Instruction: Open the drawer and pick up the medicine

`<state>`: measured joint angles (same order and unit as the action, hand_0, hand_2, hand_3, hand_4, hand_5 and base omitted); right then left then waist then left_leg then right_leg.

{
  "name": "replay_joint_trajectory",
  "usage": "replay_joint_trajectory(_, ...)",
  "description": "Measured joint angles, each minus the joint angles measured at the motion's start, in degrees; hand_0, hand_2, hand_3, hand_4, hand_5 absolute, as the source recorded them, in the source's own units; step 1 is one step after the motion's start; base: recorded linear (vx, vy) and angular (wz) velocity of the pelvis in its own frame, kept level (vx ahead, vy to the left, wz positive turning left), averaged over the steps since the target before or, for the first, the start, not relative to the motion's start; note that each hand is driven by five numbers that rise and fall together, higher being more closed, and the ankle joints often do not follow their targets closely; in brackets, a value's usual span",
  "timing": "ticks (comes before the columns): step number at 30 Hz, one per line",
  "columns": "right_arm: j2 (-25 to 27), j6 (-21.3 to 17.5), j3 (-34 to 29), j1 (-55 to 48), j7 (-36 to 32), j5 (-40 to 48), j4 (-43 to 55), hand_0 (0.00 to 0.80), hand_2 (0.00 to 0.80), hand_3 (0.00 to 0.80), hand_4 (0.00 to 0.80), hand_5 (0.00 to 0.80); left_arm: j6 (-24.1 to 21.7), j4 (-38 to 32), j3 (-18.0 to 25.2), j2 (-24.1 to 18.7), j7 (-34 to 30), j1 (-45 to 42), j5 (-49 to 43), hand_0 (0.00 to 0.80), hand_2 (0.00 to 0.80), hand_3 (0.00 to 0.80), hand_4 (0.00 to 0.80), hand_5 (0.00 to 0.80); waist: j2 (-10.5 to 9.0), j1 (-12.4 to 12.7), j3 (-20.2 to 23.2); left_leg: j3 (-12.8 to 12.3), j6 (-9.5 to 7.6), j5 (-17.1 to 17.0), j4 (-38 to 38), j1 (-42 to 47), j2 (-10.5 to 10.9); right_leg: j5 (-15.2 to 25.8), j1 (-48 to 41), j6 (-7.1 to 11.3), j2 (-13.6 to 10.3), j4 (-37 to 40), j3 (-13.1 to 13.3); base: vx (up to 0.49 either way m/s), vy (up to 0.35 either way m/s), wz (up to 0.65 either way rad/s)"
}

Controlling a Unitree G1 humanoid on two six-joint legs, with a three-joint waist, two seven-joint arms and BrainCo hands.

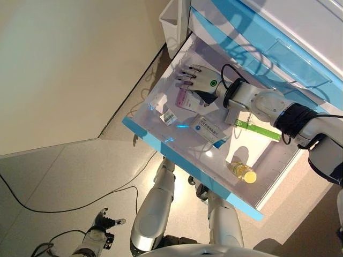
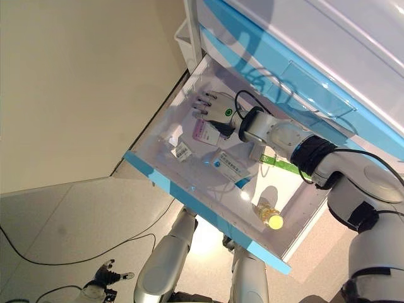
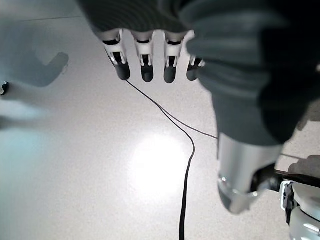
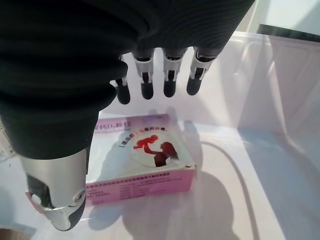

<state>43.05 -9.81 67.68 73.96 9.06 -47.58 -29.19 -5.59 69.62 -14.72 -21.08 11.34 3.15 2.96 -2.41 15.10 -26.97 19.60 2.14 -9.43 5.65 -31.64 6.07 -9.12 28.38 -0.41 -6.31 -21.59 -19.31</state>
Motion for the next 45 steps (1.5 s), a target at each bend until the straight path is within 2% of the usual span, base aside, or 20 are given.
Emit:
replay_joint_trajectory(30, -2.69, 0.57, -0.33, -3.05, 0.26, -0.05, -3.98, 0.000, 0.000, 0.000, 0.000, 0.000, -0.10, 0.00, -0.04, 0.00, 0.33, -0.01, 0.01, 0.000, 0.000, 0.000, 0.000, 0.000, 0.25, 0.29, -0.14, 0.99, 0.08, 0.06, 0.25, -1.30, 0.42, -0.76, 1.10, 0.15, -0.19, -0.62, -0.09, 0.012, -0.005, 0.02)
replay_joint_trajectory(32, -3.09, 0.64, -0.66, -3.42, 1.00, -0.05, -5.05, 0.000, 0.000, 0.000, 0.000, 0.000, -0.20, 0.28, -0.01, 0.08, 0.45, -0.01, 0.01, 0.000, 0.000, 0.000, 0.000, 0.000, 0.27, 0.13, -0.15, 1.20, 0.47, 0.46, 0.86, -1.62, 0.77, -1.81, 1.54, 0.41, -0.71, -1.98, -0.18, 0.001, -0.013, 0.09)
replay_joint_trajectory(35, -3.52, 0.73, -3.21, -3.76, 1.79, -0.11, -5.84, 0.000, 0.000, 0.000, 0.000, 0.000, -0.20, 0.75, -0.59, 0.15, 0.61, -0.04, 0.02, 0.000, 0.000, 0.000, 0.000, 0.000, 0.34, 0.08, -0.18, 1.20, 0.54, 0.70, 2.67, -3.50, 1.25, -2.27, 3.43, -0.21, -1.00, -3.70, -0.20, 0.001, -0.008, 0.04)
replay_joint_trajectory(36, -3.64, 0.73, -3.41, -3.68, 1.80, -0.11, -6.59, 0.552, 0.552, 0.552, 0.552, 0.552, -0.25, 1.06, -0.76, 0.17, 0.69, -0.04, 0.02, 0.000, 0.000, 0.000, 0.000, 0.000, 0.34, 0.18, -0.18, 1.26, 0.87, 1.15, 3.26, -3.87, 1.25, -2.68, 3.75, -0.09, -1.09, -4.45, -0.25, 0.090, -0.044, 0.05)
replay_joint_trajectory(37, -3.90, 0.66, -3.63, -3.74, 1.84, -0.11, -7.16, 0.722, 0.722, 0.722, 0.722, 0.722, -0.22, 1.18, -0.99, 0.14, 0.70, -0.06, 0.01, 0.000, 0.000, 0.000, 0.000, 0.000, 0.33, 0.09, -0.14, 1.15, 0.86, 1.15, 3.38, -3.88, 1.28, -2.75, 3.80, -0.32, -1.10, -4.51, -0.13, 0.000, 0.000, 0.00)
replay_joint_trajectory(38, -3.97, 0.67, -4.06, -3.67, 1.86, -0.12, -7.09, 0.800, 0.800, 0.800, 0.800, 0.800, -0.23, 1.23, -1.01, 0.14, 0.70, -0.10, 0.01, 0.000, 0.000, 0.000, 0.000, 0.000, 0.34, 0.17, -0.14, 1.16, 0.93, 1.19, 3.54, -3.88, 1.13, -2.83, 3.82, -0.44, -1.00, -4.64, -0.17, 0.000, 0.000, 0.00)
replay_joint_trajectory(45, -5.40, 1.71, -5.28, -2.89, 4.69, -0.27, -8.25, 0.800, 0.800, 0.800, 0.800, 0.800, -0.24, 1.17, -1.35, 0.14, 0.80, -0.09, 0.04, 0.000, 0.000, 0.000, 0.000, 0.000, 0.34, 0.35, -0.06, 0.75, 0.93, 1.10, 5.26, -5.94, 1.10, -2.52, 5.90, -0.87, -0.96, -5.77, 0.03, -0.008, -0.004, -0.05)
